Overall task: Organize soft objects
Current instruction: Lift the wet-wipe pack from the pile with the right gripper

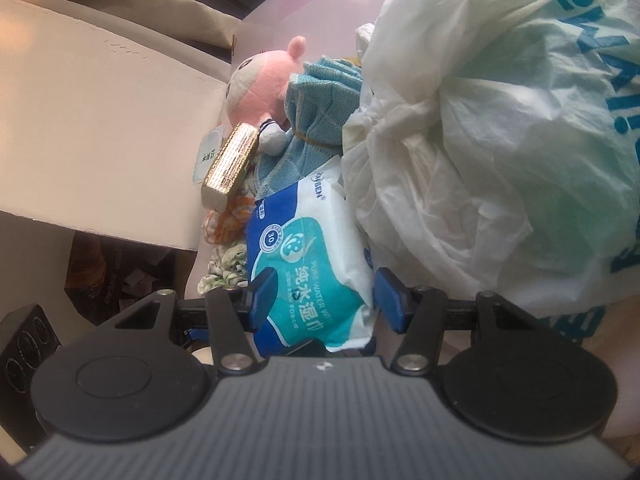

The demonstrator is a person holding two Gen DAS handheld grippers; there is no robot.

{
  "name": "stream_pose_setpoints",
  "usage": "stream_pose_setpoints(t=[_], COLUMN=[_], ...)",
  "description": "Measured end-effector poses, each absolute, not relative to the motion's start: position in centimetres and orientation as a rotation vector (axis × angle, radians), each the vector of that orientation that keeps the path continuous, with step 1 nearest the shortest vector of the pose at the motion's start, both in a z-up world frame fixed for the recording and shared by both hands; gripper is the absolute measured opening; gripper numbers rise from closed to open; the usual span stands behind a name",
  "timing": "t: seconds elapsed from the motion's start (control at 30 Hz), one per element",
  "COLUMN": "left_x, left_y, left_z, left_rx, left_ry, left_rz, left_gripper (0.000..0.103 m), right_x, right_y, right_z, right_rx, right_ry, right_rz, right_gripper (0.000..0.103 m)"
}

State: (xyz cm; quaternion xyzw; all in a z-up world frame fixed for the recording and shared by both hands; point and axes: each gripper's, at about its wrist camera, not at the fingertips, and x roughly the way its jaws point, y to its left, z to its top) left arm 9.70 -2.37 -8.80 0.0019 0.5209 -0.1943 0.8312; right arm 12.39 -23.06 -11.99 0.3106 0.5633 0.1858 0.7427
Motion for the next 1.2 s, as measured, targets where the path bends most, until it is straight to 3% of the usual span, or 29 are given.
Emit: stream_pose_setpoints(t=[0.53, 0.87, 1.2], left_x=[5.9, 8.4, 9.0], left_y=[-1.9, -1.3, -1.7], left_z=[-7.4, -8.4, -8.9], left_rx=[0.021, 0.038, -0.021], left_ry=[1.117, 1.120, 1.126], left_rz=[-0.500, -0.399, -0.375], left_gripper=[0.069, 0.072, 0.068], right_x=[8.0, 10.8, 11.5], right_y=[-23.7, -24.1, -22.7], right_z=[-13.6, -12.9, -14.8], right_rx=[0.774, 0.740, 0.814], right_ry=[1.355, 1.243, 1.261], right_rz=[0.485, 0.409, 0.415], right_gripper=[0.054, 0.054, 0.045])
